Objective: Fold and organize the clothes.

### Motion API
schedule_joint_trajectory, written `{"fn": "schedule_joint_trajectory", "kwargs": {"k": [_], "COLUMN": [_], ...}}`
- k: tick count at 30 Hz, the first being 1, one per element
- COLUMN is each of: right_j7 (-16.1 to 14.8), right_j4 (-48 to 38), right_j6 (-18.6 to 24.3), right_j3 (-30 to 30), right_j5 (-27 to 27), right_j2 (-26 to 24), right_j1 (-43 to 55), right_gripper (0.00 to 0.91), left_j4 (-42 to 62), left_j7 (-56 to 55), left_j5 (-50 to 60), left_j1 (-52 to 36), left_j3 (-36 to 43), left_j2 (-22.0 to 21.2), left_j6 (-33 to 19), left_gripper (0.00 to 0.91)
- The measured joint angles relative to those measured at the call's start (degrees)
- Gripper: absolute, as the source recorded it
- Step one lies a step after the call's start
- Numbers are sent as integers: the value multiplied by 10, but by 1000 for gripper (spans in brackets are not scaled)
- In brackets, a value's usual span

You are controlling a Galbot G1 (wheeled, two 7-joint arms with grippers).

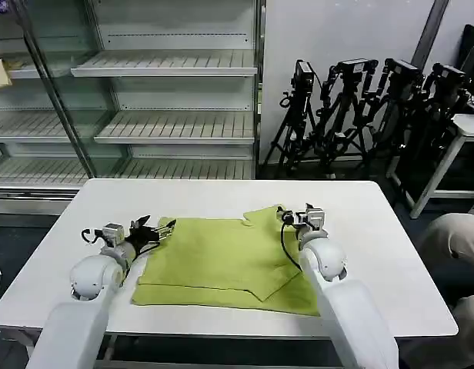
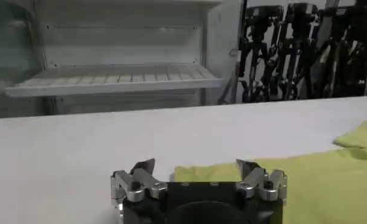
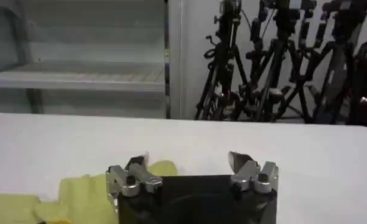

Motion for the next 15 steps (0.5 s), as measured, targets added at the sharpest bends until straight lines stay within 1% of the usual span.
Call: {"fn": "schedule_joint_trajectory", "kwargs": {"k": [8,9,10,11,12,13,15], "right_j7": [-13,-14,-14,-15,-15,-15,-15], "right_j4": [-52,-57,-62,-67,-72,-76,-84], "right_j6": [-1,-1,-1,-1,-1,-1,-1], "right_j3": [-7,-8,-8,-9,-9,-9,-8], "right_j5": [-11,-11,-12,-12,-12,-12,-11], "right_j2": [16,18,20,22,24,26,29], "right_j1": [27,30,32,35,37,39,43], "right_gripper": [907,766,645,373,91,10,0], "left_j4": [42,46,49,51,52,54,58], "left_j7": [-1,-1,-1,-1,-1,0,1], "left_j5": [8,8,10,11,12,12,13], "left_j1": [-31,-32,-33,-34,-35,-36,-37], "left_j3": [5,5,6,6,6,6,7], "left_j2": [-2,-1,0,0,1,1,1], "left_j6": [4,5,5,5,6,6,7], "left_gripper": [907,907,756,564,131,81,20]}}
